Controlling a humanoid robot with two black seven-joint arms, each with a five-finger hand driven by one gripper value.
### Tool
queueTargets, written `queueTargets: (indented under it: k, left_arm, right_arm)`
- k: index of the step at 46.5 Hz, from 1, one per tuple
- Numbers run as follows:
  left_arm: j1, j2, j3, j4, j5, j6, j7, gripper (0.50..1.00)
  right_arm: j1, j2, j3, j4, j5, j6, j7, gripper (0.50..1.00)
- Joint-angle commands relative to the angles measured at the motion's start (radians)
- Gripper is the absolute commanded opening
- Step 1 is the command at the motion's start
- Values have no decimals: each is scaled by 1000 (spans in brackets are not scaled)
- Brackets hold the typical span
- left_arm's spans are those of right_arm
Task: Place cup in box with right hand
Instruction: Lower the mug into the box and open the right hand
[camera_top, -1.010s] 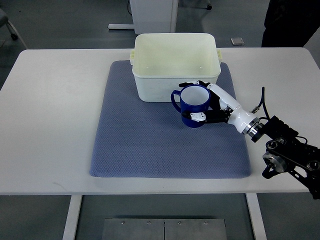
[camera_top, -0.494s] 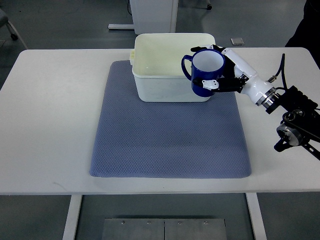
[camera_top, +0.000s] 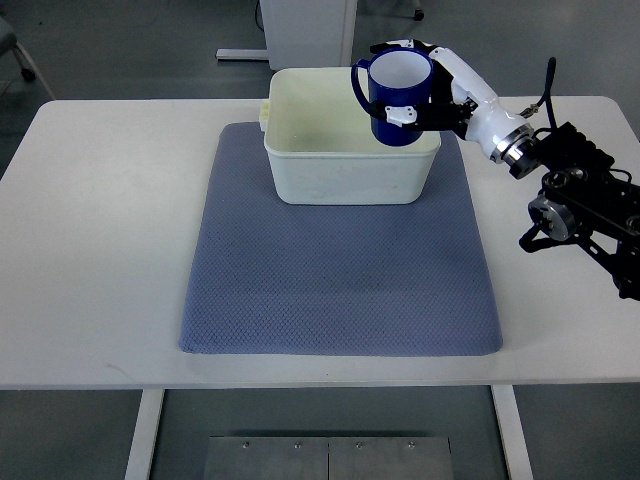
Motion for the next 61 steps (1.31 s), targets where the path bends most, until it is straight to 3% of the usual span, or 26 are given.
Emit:
queueTargets:
  k: [1, 14, 30, 43, 44, 46, 47, 48, 52, 61]
  left_arm:
    - [0, 0, -1, 0, 0, 0, 0, 1000]
    - [0, 0, -1, 0, 0, 0, 0, 1000]
    - [0, 0, -1, 0, 0, 0, 0, 1000]
    - [0, 0, -1, 0, 0, 0, 0, 1000]
    - [0, 0, 2, 0, 0, 0, -2, 1000]
    - [0, 0, 2, 0, 0, 0, 0, 1000]
    - [0, 0, -1, 0, 0, 0, 0, 1000]
    - [0, 0, -1, 0, 0, 0, 0, 1000]
    - [0, 0, -1, 0, 0, 0, 0, 1000]
    - [0, 0, -1, 0, 0, 0, 0, 1000]
  right_arm:
    - [7, 37, -2, -54, -1, -6, -6, 500]
    - [38, 138, -1, -211, 1, -34, -14, 500]
    - [24, 178, -5, -237, -1, -103, -58, 500]
    - [7, 189, -5, -243, 1, -121, -54, 500]
    - [6, 189, -5, -243, 1, -120, -54, 551]
    - [6, 189, -5, -243, 1, -121, -54, 793]
    - [6, 189, -4, -243, 1, -121, -54, 882]
    - [6, 189, -4, -243, 1, -121, -52, 918]
    - [6, 189, -4, -243, 8, -121, -52, 981]
    - [4, 189, -7, -241, 19, -121, -50, 998]
